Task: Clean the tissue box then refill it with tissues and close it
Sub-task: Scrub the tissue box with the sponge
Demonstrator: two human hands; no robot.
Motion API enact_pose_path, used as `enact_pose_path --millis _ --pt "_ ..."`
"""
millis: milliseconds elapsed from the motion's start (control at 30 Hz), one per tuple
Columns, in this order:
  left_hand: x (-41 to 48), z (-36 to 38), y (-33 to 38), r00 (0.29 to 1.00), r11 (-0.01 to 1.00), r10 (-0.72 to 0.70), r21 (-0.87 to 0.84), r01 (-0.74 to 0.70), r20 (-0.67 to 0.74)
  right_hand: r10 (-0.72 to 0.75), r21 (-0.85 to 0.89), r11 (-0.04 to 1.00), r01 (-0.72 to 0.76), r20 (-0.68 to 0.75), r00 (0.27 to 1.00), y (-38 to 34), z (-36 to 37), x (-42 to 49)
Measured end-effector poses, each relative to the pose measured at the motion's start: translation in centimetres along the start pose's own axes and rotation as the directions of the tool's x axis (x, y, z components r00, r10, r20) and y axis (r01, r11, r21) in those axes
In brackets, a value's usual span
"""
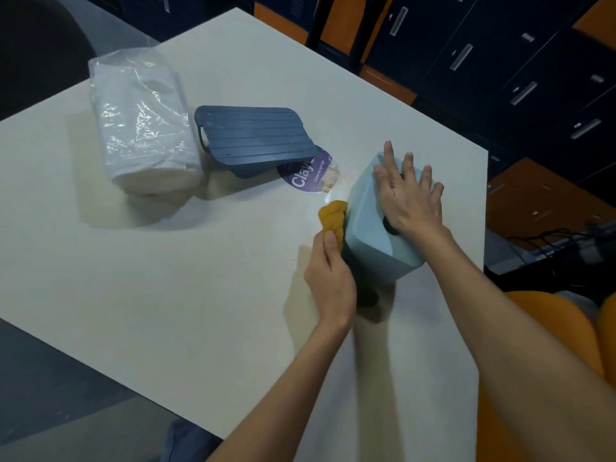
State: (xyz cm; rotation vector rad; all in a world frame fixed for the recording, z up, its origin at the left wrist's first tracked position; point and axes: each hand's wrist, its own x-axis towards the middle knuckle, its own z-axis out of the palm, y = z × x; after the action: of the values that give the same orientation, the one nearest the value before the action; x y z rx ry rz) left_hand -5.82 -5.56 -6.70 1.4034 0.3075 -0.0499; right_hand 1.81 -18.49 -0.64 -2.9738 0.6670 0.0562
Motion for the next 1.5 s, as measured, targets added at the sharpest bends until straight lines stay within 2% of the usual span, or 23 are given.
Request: enact_pose_path --millis 167,333,367,433,500,533,600,633,700,800,867,900,967,1033,1100,1133,1200,1267,1367,1433,1500 --pt "5.2 -4.5 1.5 0.989 0.977 -0.15 -0.15 0.151 0.019 -0.009 0.015 1.0 0.009 0.009 1.0 0.1 -0.2 0.0" --pt "8.1 -6.7 4.3 0.974 0.951 -0.18 -0.227 0.208 0.136 0.031 0.07 0.997 -0.032 0.014 0.999 0.1 -0.7 0.2" --pt "8.4 -6.9 4.5 0.969 0.95 -0.182 -0.224 0.218 0.169 0.083 0.096 0.992 -0.08 -0.025 0.996 0.0 -0.9 0.3" --pt "8.8 -7.1 4.7 0.958 0.951 -0.185 -0.205 0.23 0.22 0.294 0.166 0.947 -0.273 -0.118 0.948 -0.6 -1.3 0.7" --pt "9.2 -7.1 4.8 0.946 0.951 -0.201 -0.179 0.25 0.256 0.513 0.246 0.841 -0.482 -0.08 0.854 -1.5 -1.4 1.5" --pt "9.5 -6.9 4.9 0.939 0.951 -0.211 -0.165 0.261 0.27 0.574 0.259 0.795 -0.549 -0.027 0.818 -2.0 -1.2 1.8" --pt "9.9 -6.7 5.1 0.928 0.951 -0.229 -0.134 0.277 0.293 0.607 0.23 0.772 -0.593 0.009 0.794 -3.0 -0.6 2.2" --pt "10.2 -6.5 5.1 0.923 0.953 -0.235 -0.116 0.28 0.305 0.591 0.205 0.791 -0.576 -0.012 0.807 -3.4 -0.3 2.3" --pt "10.7 -6.4 5.1 0.917 0.957 -0.24 -0.079 0.278 0.318 0.476 0.163 0.873 -0.46 -0.073 0.877 -3.9 0.0 2.0" --pt "11.8 -6.4 4.9 0.915 0.965 -0.22 -0.063 0.256 0.338 0.122 0.164 0.981 -0.107 -0.083 0.989 -3.2 -0.1 1.3" --pt "12.5 -6.5 4.8 0.917 0.972 -0.198 -0.051 0.229 0.347 -0.063 0.147 0.987 0.069 -0.049 0.997 -2.4 -0.7 1.2" --pt "12.7 -6.6 4.8 0.917 0.975 -0.188 -0.045 0.217 0.353 -0.087 0.154 0.983 0.096 -0.063 0.994 -2.3 -0.9 1.2" --pt "13.2 -6.6 4.9 0.915 0.98 -0.172 -0.035 0.198 0.365 0.016 0.206 0.978 0.02 -0.169 0.986 -2.8 -1.0 1.2" --pt "13.5 -6.4 4.9 0.908 0.984 -0.153 -0.026 0.177 0.389 0.248 0.256 0.948 -0.189 -0.221 0.943 -4.0 -1.0 1.3" --pt "13.7 -6.2 5.0 0.902 0.987 -0.147 -0.001 0.161 0.405 0.409 0.25 0.894 -0.372 -0.114 0.905 -5.3 -0.7 1.3" --pt "13.8 -6.2 5.0 0.902 0.987 -0.147 0.005 0.158 0.406 0.429 0.2 0.89 -0.409 -0.063 0.901 -5.6 -0.3 1.2" --pt "14.1 -6.2 5.1 0.901 0.987 -0.149 -0.001 0.163 0.407 0.395 0.126 0.914 -0.387 -0.051 0.917 -5.6 0.2 0.9" --pt "14.5 -6.4 5.2 0.897 0.984 -0.155 -0.015 0.177 0.413 0.319 0.163 0.939 -0.304 -0.075 0.945 -5.0 0.1 0.5" --pt "15.2 -6.9 5.3 0.872 0.967 -0.207 -0.042 0.25 0.444 0.105 0.196 0.976 -0.09 -0.067 0.992 -3.9 -0.3 -0.4" --pt "15.5 -7.1 5.4 0.849 0.955 -0.233 -0.051 0.291 0.475 -0.004 0.242 0.97 0.024 -0.082 0.997 -3.5 -0.7 -0.9" --pt "15.8 -7.0 5.4 0.828 0.951 -0.225 -0.07 0.302 0.514 0.002 0.288 0.956 0.045 -0.161 0.987 -3.2 -0.8 -1.1"
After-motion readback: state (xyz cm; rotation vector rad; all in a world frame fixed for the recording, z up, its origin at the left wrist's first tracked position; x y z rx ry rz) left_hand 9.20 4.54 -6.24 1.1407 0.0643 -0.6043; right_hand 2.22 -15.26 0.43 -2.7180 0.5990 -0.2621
